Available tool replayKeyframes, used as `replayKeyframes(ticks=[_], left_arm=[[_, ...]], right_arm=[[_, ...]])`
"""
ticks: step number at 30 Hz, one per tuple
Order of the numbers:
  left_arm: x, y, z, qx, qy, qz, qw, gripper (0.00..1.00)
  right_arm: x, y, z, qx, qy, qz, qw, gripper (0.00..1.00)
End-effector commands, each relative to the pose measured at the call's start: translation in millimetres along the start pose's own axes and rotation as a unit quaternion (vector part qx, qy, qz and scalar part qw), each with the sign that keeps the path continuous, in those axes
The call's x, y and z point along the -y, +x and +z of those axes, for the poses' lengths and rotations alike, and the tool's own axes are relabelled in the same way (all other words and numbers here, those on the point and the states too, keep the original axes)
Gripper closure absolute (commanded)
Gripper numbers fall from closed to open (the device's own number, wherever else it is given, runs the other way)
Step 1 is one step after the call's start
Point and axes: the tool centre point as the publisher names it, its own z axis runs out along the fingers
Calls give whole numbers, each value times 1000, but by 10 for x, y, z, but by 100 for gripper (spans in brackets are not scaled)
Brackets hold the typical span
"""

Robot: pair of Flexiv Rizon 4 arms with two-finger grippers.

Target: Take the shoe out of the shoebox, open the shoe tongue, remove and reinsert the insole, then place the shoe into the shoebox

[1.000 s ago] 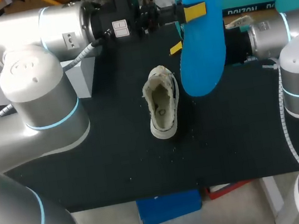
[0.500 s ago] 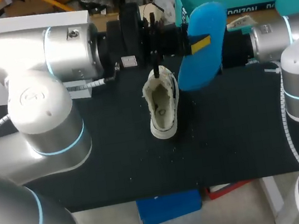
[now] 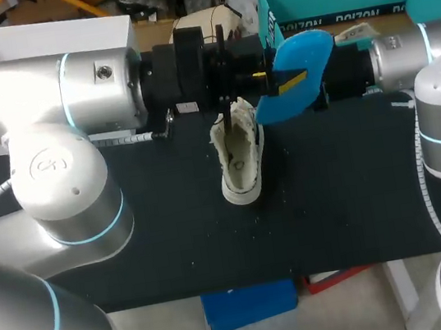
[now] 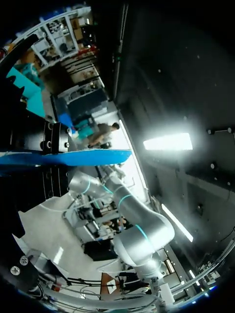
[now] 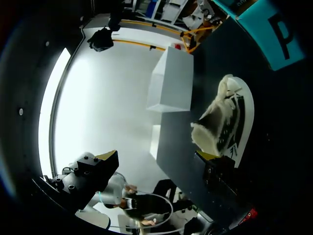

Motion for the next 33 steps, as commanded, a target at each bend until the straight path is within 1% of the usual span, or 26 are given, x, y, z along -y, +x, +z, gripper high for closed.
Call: replayKeyframes(ticks=[1,2,3,4,5,6,7,9,10,12,13,15,16,17,18,19,20,21,22,24,25,26,30,32,33], left_arm=[[2,16,21,2,-2,0,1000,100],[2,16,21,2,-2,0,1000,100],[-26,40,29,-1,6,23,1000,100],[-37,114,20,-11,21,40,999,100],[-53,178,3,-23,24,59,998,100],[-70,255,-20,-27,37,74,996,100],[-90,324,-51,-35,37,88,995,100],[-142,457,-90,-49,57,108,991,100],[-188,536,-111,-52,51,114,991,100],[-280,664,-149,-63,51,133,988,100],[-331,726,-170,-63,42,146,986,100],[-425,888,-210,-65,53,153,985,100],[-471,981,-230,-65,39,169,983,100],[-518,1007,-250,-68,40,178,981,100],[-554,1084,-275,-66,41,190,979,100],[-596,1153,-296,-67,26,206,976,100],[-638,1233,-323,-65,36,210,975,100],[-683,1307,-358,-64,36,221,973,100],[-732,1377,-385,-62,22,234,970,100],[-809,1462,-456,-56,23,255,965,100],[-857,1481,-481,-54,12,272,961,100],[-898,1512,-522,-50,27,282,958,100],[-1075,1551,-660,-42,32,320,946,100],[-1169,1543,-707,-39,25,340,939,100],[-1215,1534,-734,-38,31,344,938,100]], right_arm=[[3,-6,19,0,-2,0,1000,0],[3,-6,19,0,-2,0,1000,0],[3,-6,19,0,-2,0,1000,0],[3,-6,19,0,-2,0,1000,0],[3,-6,19,0,-2,0,1000,0],[3,-6,19,0,-2,0,1000,0],[3,-6,19,0,-2,0,1000,0],[3,-6,19,0,-2,0,1000,0],[3,-6,19,0,-2,0,1000,0],[3,-6,19,0,-2,0,1000,0],[3,-6,19,0,-2,0,1000,0],[3,-6,19,0,-2,0,1000,0],[3,-6,19,0,-2,0,1000,0],[3,-6,19,0,-2,0,1000,0],[3,-6,19,0,-2,0,1000,0],[3,-6,19,0,-2,0,1000,0],[3,-6,19,0,-2,0,1000,0],[3,-6,19,0,-2,0,1000,0],[3,-6,19,0,-2,0,1000,0],[3,-6,19,0,-2,0,1000,0],[3,-6,19,0,-2,0,1000,0],[3,-6,19,0,-2,0,1000,0],[3,-6,19,0,-2,0,1000,0],[3,-6,19,0,-2,0,1000,0],[3,-6,19,0,-2,0,1000,0]])
